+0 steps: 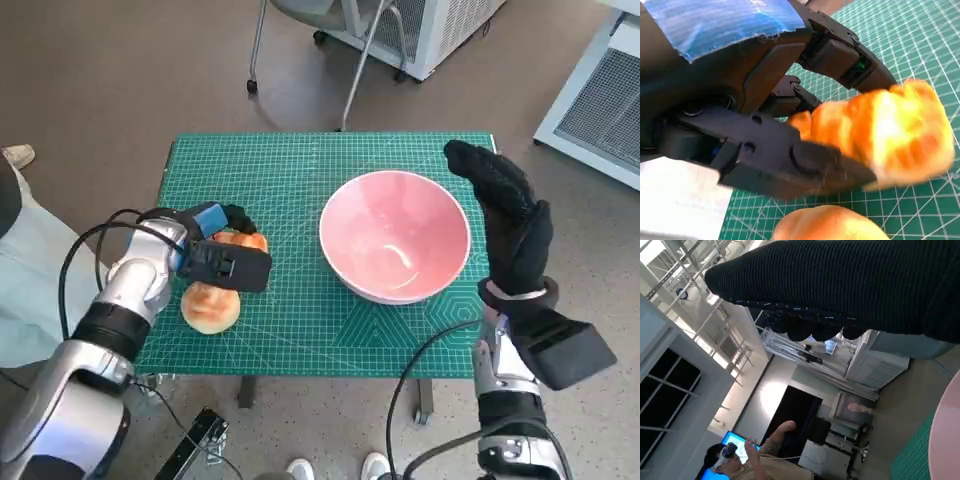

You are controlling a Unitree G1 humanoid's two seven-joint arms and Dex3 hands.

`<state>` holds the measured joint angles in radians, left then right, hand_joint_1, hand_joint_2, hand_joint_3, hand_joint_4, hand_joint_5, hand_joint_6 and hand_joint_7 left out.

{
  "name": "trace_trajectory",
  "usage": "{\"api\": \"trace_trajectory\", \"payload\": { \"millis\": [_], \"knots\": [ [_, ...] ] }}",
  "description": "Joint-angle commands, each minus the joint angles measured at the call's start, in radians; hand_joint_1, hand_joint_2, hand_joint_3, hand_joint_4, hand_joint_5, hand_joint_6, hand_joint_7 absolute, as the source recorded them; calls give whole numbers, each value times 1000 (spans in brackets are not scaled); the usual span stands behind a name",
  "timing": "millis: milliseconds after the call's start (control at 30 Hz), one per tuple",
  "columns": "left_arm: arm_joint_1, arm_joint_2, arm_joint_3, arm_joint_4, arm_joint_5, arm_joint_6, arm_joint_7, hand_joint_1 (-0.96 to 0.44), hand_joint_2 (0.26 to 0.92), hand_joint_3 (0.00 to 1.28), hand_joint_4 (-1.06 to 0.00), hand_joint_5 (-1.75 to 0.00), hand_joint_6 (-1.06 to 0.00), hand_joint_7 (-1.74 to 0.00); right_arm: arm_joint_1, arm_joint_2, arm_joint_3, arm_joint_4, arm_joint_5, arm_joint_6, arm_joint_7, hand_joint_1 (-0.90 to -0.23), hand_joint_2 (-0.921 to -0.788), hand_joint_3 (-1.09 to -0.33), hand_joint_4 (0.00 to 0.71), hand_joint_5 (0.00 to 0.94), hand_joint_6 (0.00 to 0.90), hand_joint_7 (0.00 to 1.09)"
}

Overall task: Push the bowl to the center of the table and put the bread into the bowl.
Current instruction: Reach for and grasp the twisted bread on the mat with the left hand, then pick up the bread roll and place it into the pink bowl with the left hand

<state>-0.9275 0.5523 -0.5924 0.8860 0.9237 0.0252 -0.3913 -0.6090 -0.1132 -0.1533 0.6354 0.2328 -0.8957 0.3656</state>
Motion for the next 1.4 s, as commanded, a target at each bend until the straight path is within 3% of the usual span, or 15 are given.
{"api": "trace_trajectory", "payload": {
  "millis": [33, 67, 200, 367, 433, 533, 1000, 1400],
  "knots": [
    [-22, 30, -10, 24, 7, -35, 33, 4, 599, 812, -314, -1730, -637, -1272, 14, 10, 2, 17, 4, 9, 0, -580, -921, -672, 350, 10, 86, 778],
    [-30, 34, -9, 29, 5, -43, 32, 4, 588, 827, -319, -1736, -645, -1266, 14, 13, 4, 15, 1, 7, 0, -580, -921, -672, 350, 10, 84, 776],
    [-55, 38, 3, 54, -12, -57, 19, 5, 666, 692, -371, -1730, -608, -1169, 14, 17, 7, 17, -2, -2, 0, -577, -921, -674, 350, 10, 73, 770],
    [-76, 53, 29, 52, -46, -68, -1, 3, 782, 440, -462, -1602, -622, -1067, 11, 16, 8, 27, -3, -11, 2, -559, -921, -689, 351, 9, 66, 768],
    [-88, 62, 39, 49, -59, -71, -7, 2, 847, 299, -498, -1527, -629, -1052, 11, 16, 9, 30, -3, -15, 3, -553, -921, -695, 352, 9, 66, 770],
    [-105, 75, 56, 40, -75, -74, -12, 1, 896, 185, -537, -1438, -628, -1076, 13, 16, 11, 28, -4, -16, 3, -550, -921, -700, 353, 10, 64, 771],
    [-180, 149, 140, -115, -105, -82, -10, 1, 916, 95, -608, -1335, -669, -1048, 19, 11, 11, 23, -2, -25, 3, -553, -921, -702, 356, 10, 54, 778],
    [-155, 154, 245, -396, -160, -55, -17, 1, 900, 87, -666, -1204, -685, -1106, 18, 11, 7, 27, -2, -24, -2, -550, -921, -701, 357, 10, 55, 777]
  ]
}}
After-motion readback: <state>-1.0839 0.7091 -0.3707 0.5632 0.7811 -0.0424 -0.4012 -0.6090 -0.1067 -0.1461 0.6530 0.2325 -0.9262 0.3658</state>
